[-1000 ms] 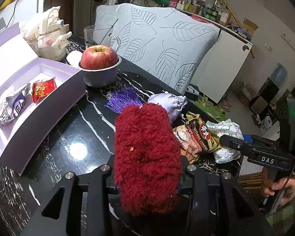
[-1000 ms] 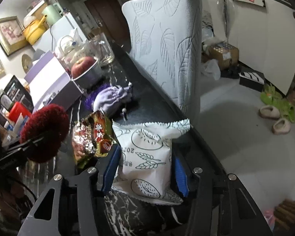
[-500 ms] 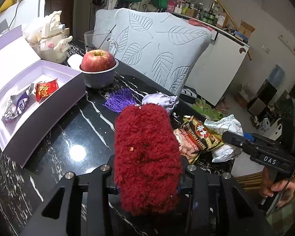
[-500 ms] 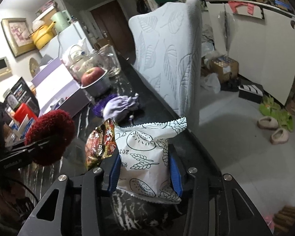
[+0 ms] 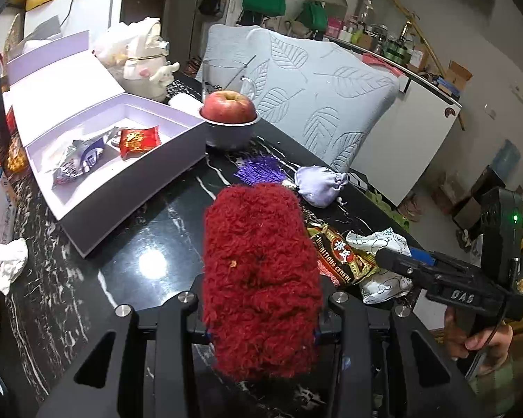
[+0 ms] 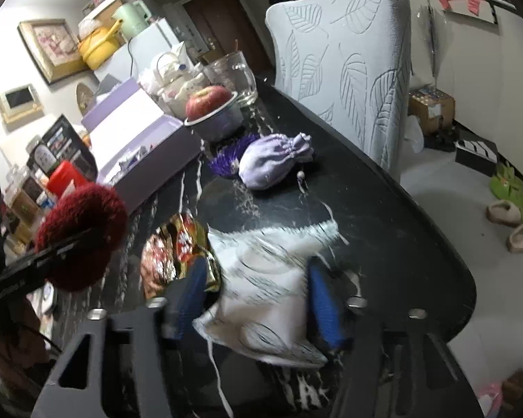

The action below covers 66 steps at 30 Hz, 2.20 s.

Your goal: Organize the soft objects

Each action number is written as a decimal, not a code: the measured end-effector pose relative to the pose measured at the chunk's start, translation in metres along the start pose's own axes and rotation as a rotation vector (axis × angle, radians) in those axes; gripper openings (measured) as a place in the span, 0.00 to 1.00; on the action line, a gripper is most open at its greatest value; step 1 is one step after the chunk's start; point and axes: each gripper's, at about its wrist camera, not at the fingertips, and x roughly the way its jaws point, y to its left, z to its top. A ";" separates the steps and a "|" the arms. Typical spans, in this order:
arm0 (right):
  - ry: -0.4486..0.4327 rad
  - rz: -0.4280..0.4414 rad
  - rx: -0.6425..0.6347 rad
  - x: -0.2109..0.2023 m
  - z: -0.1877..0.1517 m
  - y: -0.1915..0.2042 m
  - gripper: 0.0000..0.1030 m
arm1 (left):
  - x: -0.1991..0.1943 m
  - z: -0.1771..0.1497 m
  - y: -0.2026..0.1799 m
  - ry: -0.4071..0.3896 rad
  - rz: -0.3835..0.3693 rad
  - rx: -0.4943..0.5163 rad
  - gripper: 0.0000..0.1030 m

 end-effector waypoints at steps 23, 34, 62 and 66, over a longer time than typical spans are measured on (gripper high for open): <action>0.081 -0.122 -0.026 0.016 0.010 -0.008 0.46 | 0.021 0.009 -0.007 0.029 -0.051 0.011 0.36; -0.048 -0.063 -0.071 -0.009 0.023 0.009 0.45 | 0.001 0.014 0.002 -0.015 -0.009 -0.001 0.36; -0.159 0.259 -0.424 -0.036 0.084 0.158 0.45 | -0.133 0.067 0.053 -0.359 0.261 0.027 0.36; -0.167 0.287 -0.462 -0.031 0.097 0.179 0.45 | -0.139 0.082 0.066 -0.390 0.296 0.029 0.36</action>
